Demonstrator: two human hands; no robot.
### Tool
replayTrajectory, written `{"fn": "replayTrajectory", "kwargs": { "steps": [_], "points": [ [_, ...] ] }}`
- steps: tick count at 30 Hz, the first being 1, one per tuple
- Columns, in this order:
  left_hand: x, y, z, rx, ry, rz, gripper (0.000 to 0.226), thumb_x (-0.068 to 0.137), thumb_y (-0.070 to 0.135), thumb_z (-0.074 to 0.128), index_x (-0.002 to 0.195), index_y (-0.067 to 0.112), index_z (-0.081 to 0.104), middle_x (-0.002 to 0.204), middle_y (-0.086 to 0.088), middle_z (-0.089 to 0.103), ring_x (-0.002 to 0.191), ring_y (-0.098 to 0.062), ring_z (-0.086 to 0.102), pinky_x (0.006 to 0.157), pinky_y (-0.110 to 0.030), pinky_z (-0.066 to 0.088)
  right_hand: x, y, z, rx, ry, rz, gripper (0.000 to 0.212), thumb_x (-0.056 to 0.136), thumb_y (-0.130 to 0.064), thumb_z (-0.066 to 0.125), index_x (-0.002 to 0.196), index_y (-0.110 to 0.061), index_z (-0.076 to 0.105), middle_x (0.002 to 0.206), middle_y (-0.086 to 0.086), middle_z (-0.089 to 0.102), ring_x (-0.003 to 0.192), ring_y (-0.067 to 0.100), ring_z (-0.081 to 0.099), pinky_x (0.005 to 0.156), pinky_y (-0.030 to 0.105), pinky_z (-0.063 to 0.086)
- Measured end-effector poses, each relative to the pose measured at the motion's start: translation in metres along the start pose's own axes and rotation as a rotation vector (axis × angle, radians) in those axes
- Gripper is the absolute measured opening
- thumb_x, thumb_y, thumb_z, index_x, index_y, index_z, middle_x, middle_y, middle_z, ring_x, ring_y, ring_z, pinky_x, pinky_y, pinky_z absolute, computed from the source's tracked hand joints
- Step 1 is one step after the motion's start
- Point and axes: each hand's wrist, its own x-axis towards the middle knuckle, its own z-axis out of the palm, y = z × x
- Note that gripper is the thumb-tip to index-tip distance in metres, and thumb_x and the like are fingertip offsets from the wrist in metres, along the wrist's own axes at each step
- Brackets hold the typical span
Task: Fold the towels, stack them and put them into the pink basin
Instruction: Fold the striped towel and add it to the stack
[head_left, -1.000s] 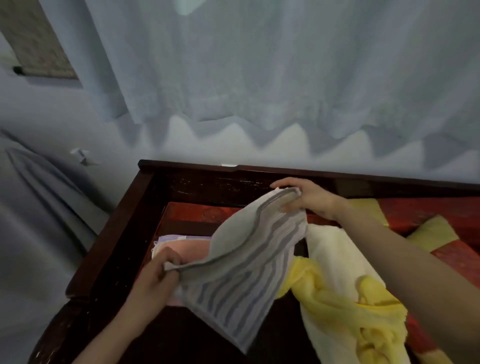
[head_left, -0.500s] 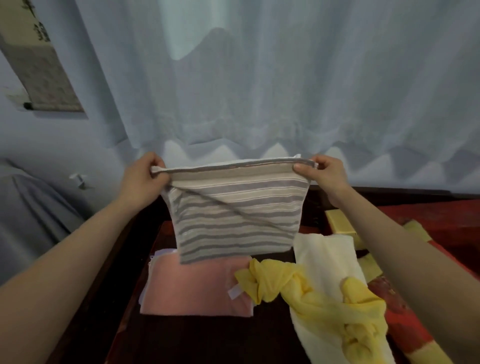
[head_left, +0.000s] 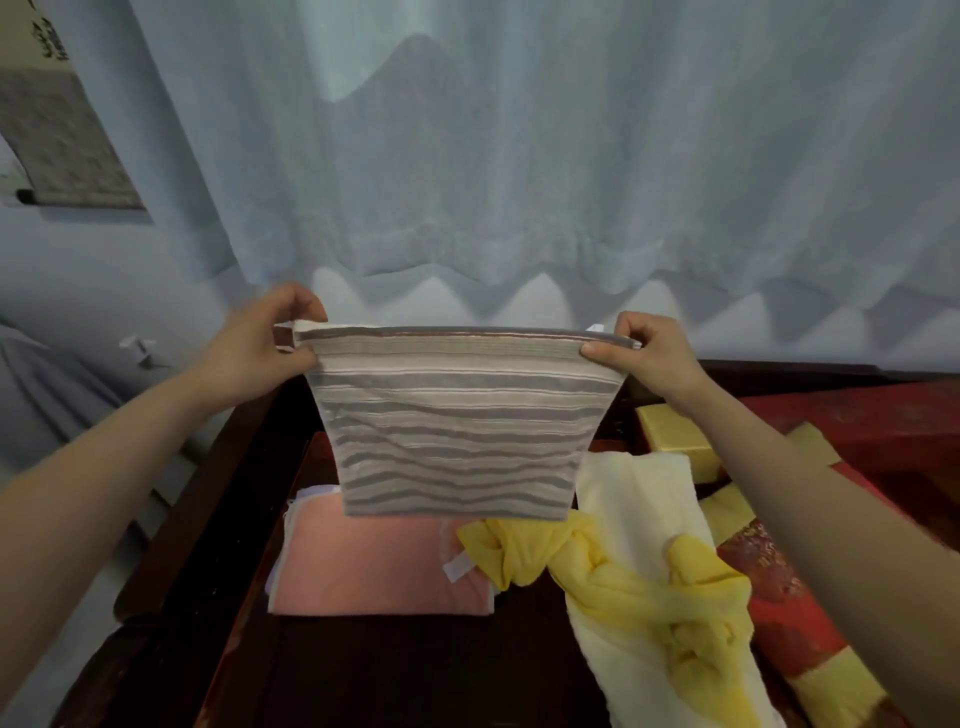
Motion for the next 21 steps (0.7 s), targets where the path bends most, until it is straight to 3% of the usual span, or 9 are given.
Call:
{"fn": "replayTrajectory", "kwargs": {
  "steps": [2, 4, 7, 10, 12, 15, 17, 19, 21],
  "points": [
    [-0.015, 0.002, 0.001, -0.07, -0.106, -0.057, 0.032, 0.057, 0.015, 0.066, 0.083, 0.033, 0.058, 0.081, 0.022, 0.066, 0.063, 0.005, 0.058, 0.058, -0.008, 0.046, -0.015, -0.005, -0.003, 0.035, -0.087, 0.014, 0.039, 0.069, -0.024, 0.081, 0.059, -0.008, 0.047, 0.057, -0.002, 0.045, 0.059, 0.01, 0.043, 0.054, 0.022, 0.033],
    [-0.04, -0.004, 0.005, -0.118, -0.293, -0.134, 0.031, 0.049, 0.025, 0.062, 0.08, 0.029, 0.065, 0.067, 0.009, 0.066, 0.056, 0.002, 0.053, 0.055, -0.016, 0.043, -0.04, -0.006, -0.006, 0.057, -0.258, 0.039, 0.039, 0.064, -0.021, 0.082, 0.056, -0.013, 0.045, 0.054, -0.008, 0.043, 0.056, 0.007, 0.041, 0.052, 0.017, 0.032],
    [-0.089, -0.025, 0.022, -0.187, -0.638, -0.265, 0.02, 0.055, 0.016, 0.062, 0.074, 0.017, 0.068, 0.064, -0.014, 0.06, 0.06, -0.018, 0.051, 0.059, -0.03, 0.037, -0.091, 0.01, -0.001, 0.088, -0.545, 0.146, 0.041, 0.064, -0.008, 0.084, 0.06, -0.013, 0.044, 0.056, -0.006, 0.039, 0.052, 0.005, 0.036, 0.049, 0.014, 0.029],
    [-0.141, -0.046, 0.056, -0.299, -0.842, -0.366, 0.019, 0.058, 0.007, 0.058, 0.069, 0.019, 0.067, 0.065, -0.004, 0.06, 0.061, -0.017, 0.05, 0.057, -0.031, 0.036, -0.141, 0.04, 0.014, 0.176, -0.736, 0.289, 0.028, 0.07, -0.001, 0.081, 0.07, -0.015, 0.057, 0.058, -0.004, 0.047, 0.054, 0.005, 0.044, 0.052, 0.015, 0.036],
    [-0.166, -0.061, 0.081, -0.337, -0.83, -0.471, 0.021, 0.056, 0.007, 0.059, 0.066, 0.022, 0.068, 0.065, 0.001, 0.06, 0.061, -0.013, 0.051, 0.057, -0.027, 0.037, -0.167, 0.066, 0.027, 0.143, -0.698, 0.359, 0.026, 0.07, -0.004, 0.081, 0.072, -0.025, 0.067, 0.06, 0.001, 0.051, 0.057, 0.007, 0.048, 0.054, 0.018, 0.038],
    [-0.184, -0.088, 0.116, -0.458, -0.641, -0.665, 0.022, 0.059, -0.001, 0.06, 0.068, 0.017, 0.07, 0.067, -0.004, 0.061, 0.062, -0.014, 0.056, 0.057, -0.024, 0.043, -0.186, 0.113, 0.051, -0.068, -0.491, 0.366, 0.024, 0.066, -0.013, 0.084, 0.068, -0.031, 0.07, 0.071, 0.002, 0.064, 0.069, 0.005, 0.059, 0.065, 0.022, 0.042],
    [-0.188, -0.101, 0.136, -0.542, -0.477, -0.797, 0.022, 0.065, 0.0, 0.063, 0.084, 0.009, 0.069, 0.077, -0.011, 0.067, 0.072, -0.02, 0.064, 0.061, -0.026, 0.052, -0.188, 0.136, 0.067, -0.151, -0.364, 0.37, 0.026, 0.061, -0.019, 0.087, 0.067, -0.037, 0.068, 0.083, -0.004, 0.068, 0.082, 0.001, 0.062, 0.073, 0.017, 0.044],
    [-0.189, -0.114, 0.154, -0.589, -0.329, -0.906, 0.026, 0.078, -0.007, 0.062, 0.104, -0.001, 0.062, 0.095, -0.021, 0.069, 0.086, -0.025, 0.067, 0.064, -0.027, 0.058, -0.184, 0.153, 0.081, -0.207, -0.272, 0.387, 0.034, 0.061, -0.02, 0.087, 0.063, -0.046, 0.065, 0.084, -0.009, 0.066, 0.088, 0.001, 0.06, 0.072, 0.009, 0.041],
    [-0.189, -0.125, 0.169, -0.571, -0.247, -0.962, 0.027, 0.086, -0.011, 0.053, 0.109, -0.001, 0.059, 0.104, -0.022, 0.067, 0.09, -0.027, 0.066, 0.066, -0.029, 0.058, -0.179, 0.163, 0.094, -0.243, -0.253, 0.431, 0.035, 0.065, -0.019, 0.085, 0.062, -0.046, 0.063, 0.082, -0.007, 0.066, 0.085, 0.009, 0.06, 0.071, 0.013, 0.041]
  ]
}}
